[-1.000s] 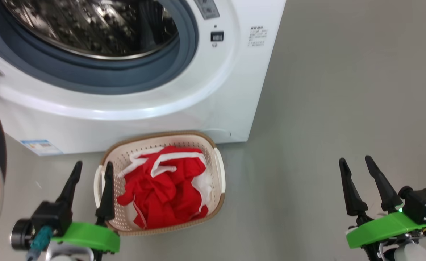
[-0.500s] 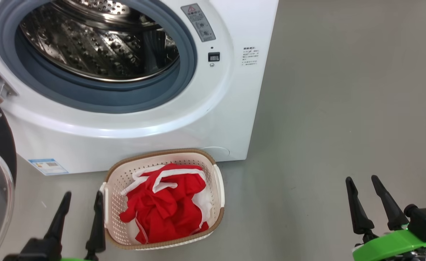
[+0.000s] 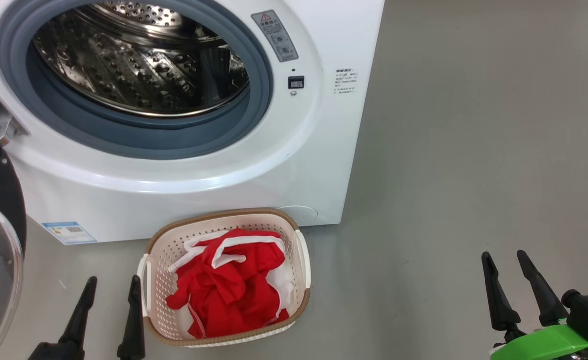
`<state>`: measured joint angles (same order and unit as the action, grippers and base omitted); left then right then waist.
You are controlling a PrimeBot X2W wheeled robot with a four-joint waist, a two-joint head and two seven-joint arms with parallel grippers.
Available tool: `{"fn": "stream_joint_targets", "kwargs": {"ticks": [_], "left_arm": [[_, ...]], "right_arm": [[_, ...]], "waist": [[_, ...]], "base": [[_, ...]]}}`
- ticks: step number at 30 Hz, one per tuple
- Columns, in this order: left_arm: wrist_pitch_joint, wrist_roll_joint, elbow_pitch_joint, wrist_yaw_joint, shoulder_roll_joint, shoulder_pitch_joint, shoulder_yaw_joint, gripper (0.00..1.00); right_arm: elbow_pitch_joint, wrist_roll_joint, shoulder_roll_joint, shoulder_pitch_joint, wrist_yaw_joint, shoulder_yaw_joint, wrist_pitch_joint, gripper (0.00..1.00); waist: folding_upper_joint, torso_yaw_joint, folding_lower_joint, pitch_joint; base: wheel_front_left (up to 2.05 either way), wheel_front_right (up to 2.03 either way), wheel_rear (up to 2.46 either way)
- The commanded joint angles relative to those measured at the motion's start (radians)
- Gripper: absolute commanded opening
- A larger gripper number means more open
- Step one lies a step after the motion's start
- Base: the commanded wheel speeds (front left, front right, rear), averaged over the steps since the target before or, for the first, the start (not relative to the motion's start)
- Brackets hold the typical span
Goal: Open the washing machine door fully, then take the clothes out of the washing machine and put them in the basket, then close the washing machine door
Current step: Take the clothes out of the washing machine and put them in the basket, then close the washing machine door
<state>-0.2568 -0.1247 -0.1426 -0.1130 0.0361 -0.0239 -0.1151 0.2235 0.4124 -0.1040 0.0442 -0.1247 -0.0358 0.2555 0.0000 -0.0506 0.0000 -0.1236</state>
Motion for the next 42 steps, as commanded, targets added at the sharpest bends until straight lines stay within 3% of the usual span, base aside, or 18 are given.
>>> {"fn": "stream_joint_targets", "kwargs": {"ticks": [1,17,42], "left_arm": [[-0.005,-0.004,0.029,0.009,0.014,0.012,-0.028,1.00],[-0.005,0.008,0.029,0.016,0.014,0.025,-0.022,1.00],[-0.005,0.003,0.048,0.008,0.014,0.016,-0.022,1.00]], "right_arm": [[-0.029,-0.011,-0.016,-0.006,-0.006,0.017,0.006,1.00],[-0.028,-0.012,-0.013,-0.013,-0.006,0.015,0.006,1.00],[-0.024,-0.012,-0.013,-0.013,-0.006,0.017,0.006,1.00]], "waist": [[0.0000,0.000,0.0000,-0.001],[0.0000,0.003,0.0000,-0.011],[0.0000,0.005,0.0000,-0.007]], "base": [[0.00,0.00,0.00],[-0.04,0.04,0.00],[-0.69,0.69,0.00]]}}
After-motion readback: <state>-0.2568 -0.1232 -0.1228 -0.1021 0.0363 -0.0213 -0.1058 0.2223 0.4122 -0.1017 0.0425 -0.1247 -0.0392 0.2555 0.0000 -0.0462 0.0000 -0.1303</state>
